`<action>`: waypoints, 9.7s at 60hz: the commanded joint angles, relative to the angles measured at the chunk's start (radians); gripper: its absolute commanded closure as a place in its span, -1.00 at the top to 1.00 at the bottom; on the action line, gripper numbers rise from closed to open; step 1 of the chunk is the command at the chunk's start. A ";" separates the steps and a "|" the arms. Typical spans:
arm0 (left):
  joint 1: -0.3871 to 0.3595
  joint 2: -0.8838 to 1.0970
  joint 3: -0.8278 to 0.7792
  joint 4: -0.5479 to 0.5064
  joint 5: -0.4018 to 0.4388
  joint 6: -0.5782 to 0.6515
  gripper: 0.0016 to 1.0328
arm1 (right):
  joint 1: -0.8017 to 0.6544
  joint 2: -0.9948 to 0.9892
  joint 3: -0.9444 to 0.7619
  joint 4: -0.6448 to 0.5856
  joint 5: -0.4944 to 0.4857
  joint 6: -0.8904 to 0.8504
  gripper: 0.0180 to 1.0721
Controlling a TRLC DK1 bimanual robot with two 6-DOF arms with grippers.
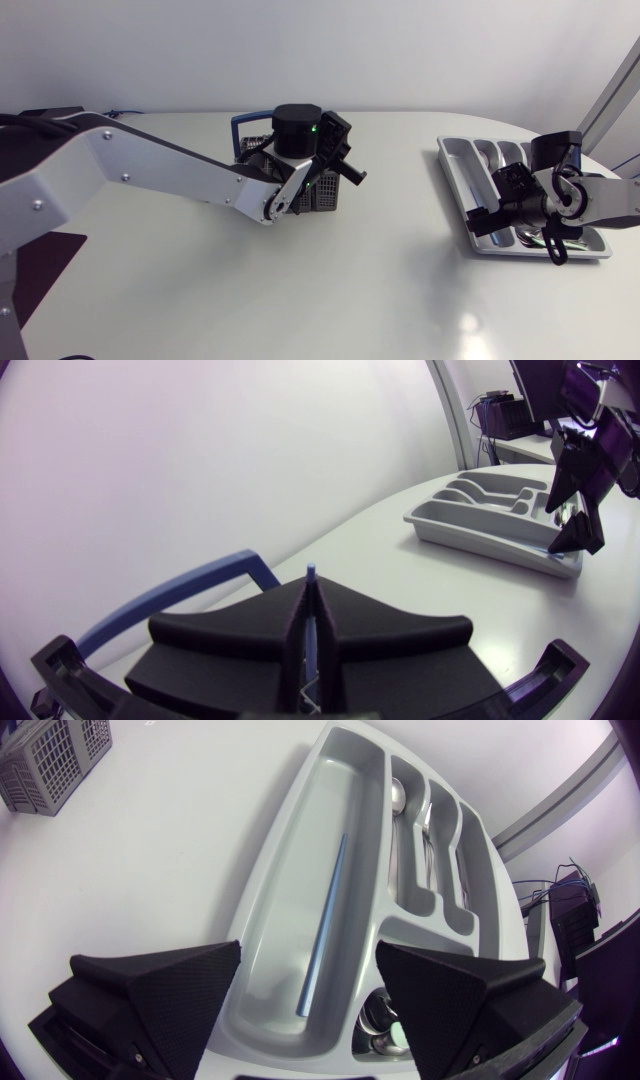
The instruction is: Transfer all utensils from the basket to the drawer tray.
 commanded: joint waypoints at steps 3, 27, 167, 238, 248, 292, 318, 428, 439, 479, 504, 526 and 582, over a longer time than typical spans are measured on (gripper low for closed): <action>-0.007 -0.071 -0.026 -0.004 -0.006 0.023 -0.93 | 0.006 0.013 -0.026 0.011 0.005 0.008 0.85; -0.026 -0.212 -0.008 -0.136 -0.009 -0.038 -0.93 | 0.006 -0.005 -0.035 0.008 0.005 0.005 0.85; 0.145 -0.306 0.247 -0.924 0.692 -0.618 -0.93 | 0.548 -0.049 0.401 -0.394 -0.596 0.183 -0.48; 0.244 -0.376 0.320 -0.887 0.613 -0.604 0.16 | 0.395 -0.083 0.310 -0.517 -0.604 0.120 -0.89; 0.287 -0.401 0.305 -0.915 0.566 -0.567 0.16 | 0.238 -0.080 0.310 -0.547 -0.565 0.087 -0.89; 0.421 -0.451 0.077 -1.140 0.425 -0.253 0.16 | -0.132 0.198 0.430 -0.537 -0.309 0.065 -0.88; 0.511 -0.465 -0.035 -1.125 0.423 -0.211 0.16 | -0.096 0.198 0.416 -0.504 -0.279 0.097 0.44; 0.441 -0.095 0.118 -1.007 0.354 -0.176 0.16 | 0.551 0.352 0.690 -0.406 -0.360 0.370 -0.49; 0.431 -0.138 0.058 -1.007 0.354 -0.173 0.16 | 0.551 0.323 0.644 -0.405 -0.360 0.361 -0.49; 0.447 -0.195 0.020 -1.005 0.343 -0.175 0.21 | 0.553 0.310 0.615 -0.397 -0.308 0.357 -0.48; 0.508 -0.255 0.000 -1.005 0.342 -0.172 0.39 | 0.534 0.254 0.542 -0.385 -0.275 0.327 -0.10; 0.528 -0.381 -0.077 -1.004 0.342 -0.165 0.54 | 0.508 0.125 0.450 -0.365 -0.191 0.288 0.67; 0.588 -1.043 -0.413 -0.912 0.262 -0.116 0.92 | 0.255 -0.523 0.055 -0.276 -0.131 0.166 0.92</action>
